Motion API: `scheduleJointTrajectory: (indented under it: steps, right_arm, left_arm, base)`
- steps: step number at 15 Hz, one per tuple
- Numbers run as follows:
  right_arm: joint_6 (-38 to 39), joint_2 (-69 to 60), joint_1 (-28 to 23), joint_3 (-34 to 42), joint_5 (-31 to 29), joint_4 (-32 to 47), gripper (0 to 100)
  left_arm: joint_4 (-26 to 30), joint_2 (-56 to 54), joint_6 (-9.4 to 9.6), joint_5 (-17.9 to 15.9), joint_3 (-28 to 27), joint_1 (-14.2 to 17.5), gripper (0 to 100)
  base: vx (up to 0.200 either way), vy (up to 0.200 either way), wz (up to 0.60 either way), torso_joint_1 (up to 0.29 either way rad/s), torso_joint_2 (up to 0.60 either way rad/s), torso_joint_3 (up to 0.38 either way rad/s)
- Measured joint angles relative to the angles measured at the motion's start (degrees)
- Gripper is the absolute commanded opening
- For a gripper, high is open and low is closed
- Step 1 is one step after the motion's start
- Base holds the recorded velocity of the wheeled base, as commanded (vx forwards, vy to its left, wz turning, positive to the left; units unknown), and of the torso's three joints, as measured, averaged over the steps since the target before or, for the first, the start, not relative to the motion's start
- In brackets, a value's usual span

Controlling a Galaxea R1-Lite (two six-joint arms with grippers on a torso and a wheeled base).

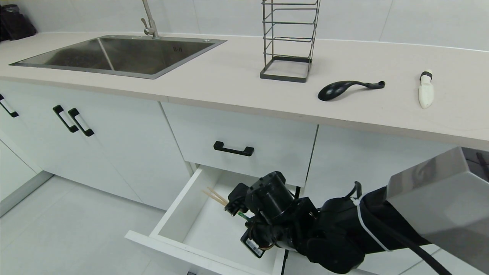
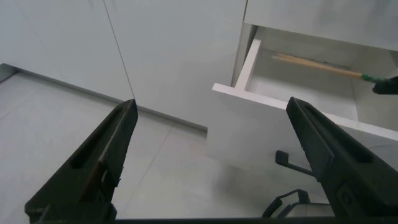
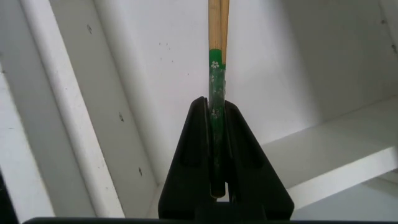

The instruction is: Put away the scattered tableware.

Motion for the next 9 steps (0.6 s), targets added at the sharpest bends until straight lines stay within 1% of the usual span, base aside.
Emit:
scheduleJointTrajectory:
  steps: [3, 9]
  right_arm:
    - [0.60, 2.23, -0.09, -3.34, -0.88, 1.97, 0]
    - [1.06, 5.29, -0.06, -4.86, -1.74, 2.17, 0]
  left_arm:
    - [0.00, 0.00, 0.00, 0.02, 0.00, 0.00, 100]
    - [0.00, 0.00, -0.07, 0.02, 0.00, 0.02, 100]
  base:
    - [0.000, 0.000, 0.00, 0.000, 0.00, 0.000]
    - [0.000, 0.000, 0.00, 0.000, 0.00, 0.000]
